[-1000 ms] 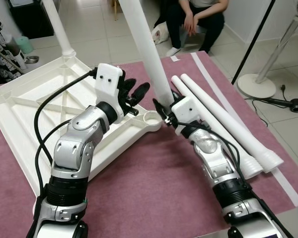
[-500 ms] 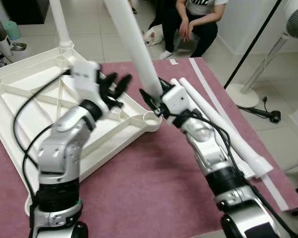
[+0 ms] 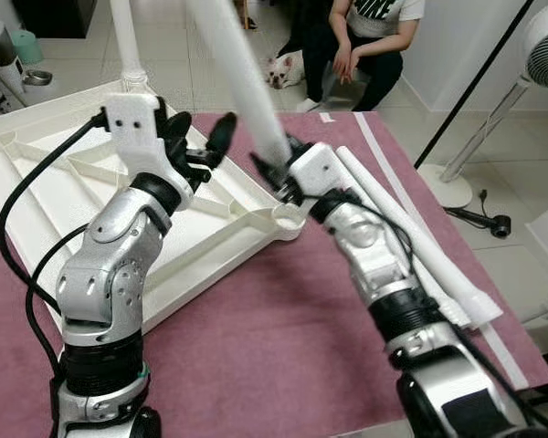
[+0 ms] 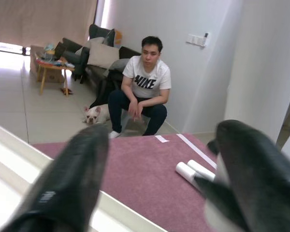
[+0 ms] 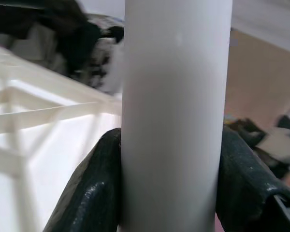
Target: Building children table
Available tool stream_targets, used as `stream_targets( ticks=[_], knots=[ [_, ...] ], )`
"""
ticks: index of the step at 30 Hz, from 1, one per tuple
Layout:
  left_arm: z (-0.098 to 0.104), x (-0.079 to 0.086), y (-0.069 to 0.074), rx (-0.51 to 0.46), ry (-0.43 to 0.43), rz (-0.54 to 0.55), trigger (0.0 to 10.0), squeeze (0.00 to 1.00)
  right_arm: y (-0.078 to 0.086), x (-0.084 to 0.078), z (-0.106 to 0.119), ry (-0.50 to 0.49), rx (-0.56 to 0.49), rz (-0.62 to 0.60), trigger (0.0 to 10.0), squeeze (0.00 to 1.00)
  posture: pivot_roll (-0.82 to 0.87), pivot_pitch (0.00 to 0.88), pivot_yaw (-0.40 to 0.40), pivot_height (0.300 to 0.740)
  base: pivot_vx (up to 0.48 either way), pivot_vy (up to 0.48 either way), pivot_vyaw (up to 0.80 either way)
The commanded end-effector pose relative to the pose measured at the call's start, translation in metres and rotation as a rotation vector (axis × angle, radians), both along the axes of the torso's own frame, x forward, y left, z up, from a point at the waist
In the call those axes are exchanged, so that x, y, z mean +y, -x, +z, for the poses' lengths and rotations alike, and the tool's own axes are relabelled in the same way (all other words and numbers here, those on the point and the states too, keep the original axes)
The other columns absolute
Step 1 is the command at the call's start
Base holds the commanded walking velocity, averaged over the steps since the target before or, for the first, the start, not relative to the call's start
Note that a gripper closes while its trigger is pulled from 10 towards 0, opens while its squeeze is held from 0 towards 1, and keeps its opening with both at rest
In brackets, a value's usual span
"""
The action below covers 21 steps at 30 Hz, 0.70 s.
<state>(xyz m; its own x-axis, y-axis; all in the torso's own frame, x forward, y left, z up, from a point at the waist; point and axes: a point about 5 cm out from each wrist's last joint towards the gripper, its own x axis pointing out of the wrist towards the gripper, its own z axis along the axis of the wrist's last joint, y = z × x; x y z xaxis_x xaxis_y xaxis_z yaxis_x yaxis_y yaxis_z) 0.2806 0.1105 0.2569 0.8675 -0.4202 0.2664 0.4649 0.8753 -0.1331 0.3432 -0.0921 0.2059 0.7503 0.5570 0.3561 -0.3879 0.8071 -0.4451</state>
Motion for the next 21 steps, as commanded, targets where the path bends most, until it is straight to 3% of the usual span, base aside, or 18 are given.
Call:
stream_targets(
  ticks=[1,7,8,11,13,21],
  knots=[
    [0.005,-0.008,0.000,-0.039,-0.028,-0.119,10.0,1.00,-0.004,-0.009,0.006,-0.026,-0.021,-0.037,10.0,0.00,0.09,0.000,-0.014,0.740,0.000,0.000,0.00],
    [0.013,-0.012,-0.005,-0.047,-0.023,-0.126,10.0,1.00,-0.006,-0.013,0.007,-0.006,-0.037,-0.040,10.0,0.00,0.08,0.000,0.002,0.740,0.000,0.000,0.00],
    [0.017,-0.017,-0.006,-0.040,0.009,-0.152,10.0,0.00,-0.005,-0.009,0.006,0.008,-0.040,-0.022,10.0,0.00,0.07,0.000,0.006,0.740,0.000,0.000,0.00],
    [0.023,-0.023,-0.006,-0.046,0.045,-0.183,10.0,0.00,-0.003,-0.003,0.003,0.026,-0.040,0.004,10.0,0.00,0.07,0.000,0.008,0.740,0.000,0.000,0.00],
    [0.034,-0.034,-0.007,-0.064,0.118,-0.239,10.0,0.00,0.001,0.010,-0.003,0.043,-0.032,0.055,10.0,0.00,0.08,0.000,0.007,0.740,0.000,0.000,0.00],
    [0.053,-0.046,-0.004,-0.100,0.235,-0.348,10.0,0.00,0.003,0.027,-0.007,0.039,-0.015,0.116,10.0,0.00,0.08,0.000,0.002,0.740,0.000,0.000,0.00]
  ],
)
